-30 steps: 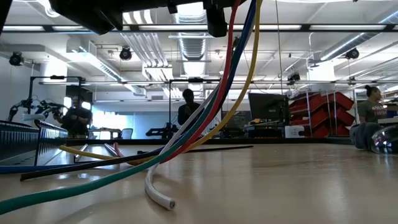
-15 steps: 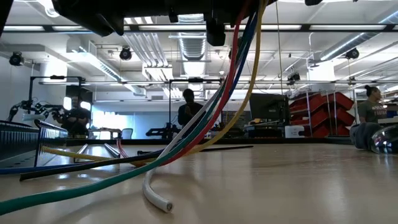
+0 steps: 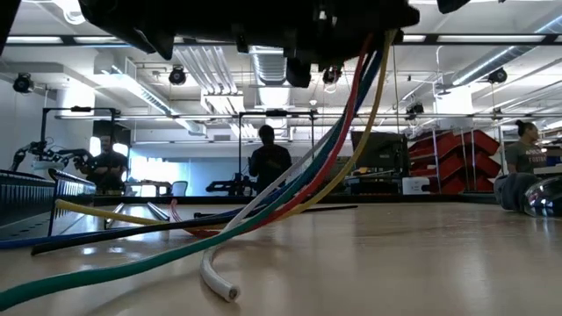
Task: Ziptie cables
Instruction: Wrap the cable wires with the black zip tie
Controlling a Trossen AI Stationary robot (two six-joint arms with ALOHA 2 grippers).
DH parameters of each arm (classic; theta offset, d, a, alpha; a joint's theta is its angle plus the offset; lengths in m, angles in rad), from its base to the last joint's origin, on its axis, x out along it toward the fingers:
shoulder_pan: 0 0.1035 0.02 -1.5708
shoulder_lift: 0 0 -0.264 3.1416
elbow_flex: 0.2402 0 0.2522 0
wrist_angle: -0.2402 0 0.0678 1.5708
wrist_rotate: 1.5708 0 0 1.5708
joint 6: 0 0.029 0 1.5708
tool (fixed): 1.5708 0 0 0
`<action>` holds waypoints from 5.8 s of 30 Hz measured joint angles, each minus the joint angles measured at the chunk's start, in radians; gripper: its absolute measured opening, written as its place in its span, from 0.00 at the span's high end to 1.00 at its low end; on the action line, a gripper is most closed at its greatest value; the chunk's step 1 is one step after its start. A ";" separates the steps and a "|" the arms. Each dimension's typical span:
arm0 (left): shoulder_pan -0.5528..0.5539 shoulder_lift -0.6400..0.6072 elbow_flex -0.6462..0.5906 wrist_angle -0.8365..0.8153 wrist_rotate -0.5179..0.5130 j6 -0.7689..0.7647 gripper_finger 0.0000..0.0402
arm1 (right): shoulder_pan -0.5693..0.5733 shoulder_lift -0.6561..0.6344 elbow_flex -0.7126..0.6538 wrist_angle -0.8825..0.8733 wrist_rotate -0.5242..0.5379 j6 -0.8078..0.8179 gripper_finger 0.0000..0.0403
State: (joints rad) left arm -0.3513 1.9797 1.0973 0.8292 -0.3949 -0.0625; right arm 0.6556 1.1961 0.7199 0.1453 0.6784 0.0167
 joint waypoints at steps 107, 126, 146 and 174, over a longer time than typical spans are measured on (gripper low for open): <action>0.052 -0.264 -0.339 -0.589 -0.010 -0.521 1.00 | -0.008 0.019 0.209 -0.549 -0.087 0.160 0.93; -0.021 -0.265 -0.339 -0.583 -0.036 -0.469 0.72 | -0.008 0.019 0.208 -0.551 -0.087 0.166 0.93; -0.012 -0.120 -0.336 -0.528 -0.108 -0.468 0.77 | -0.008 0.019 0.202 -0.551 -0.086 0.167 0.93; -0.040 -0.116 0.215 -1.326 -0.419 -0.007 0.99 | -0.008 0.019 0.196 -0.559 -0.084 0.165 0.93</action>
State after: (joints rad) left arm -0.3914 1.8637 1.3119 -0.4965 -0.8143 -0.0692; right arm 0.6472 1.2156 0.9157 -0.4139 0.5941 0.1822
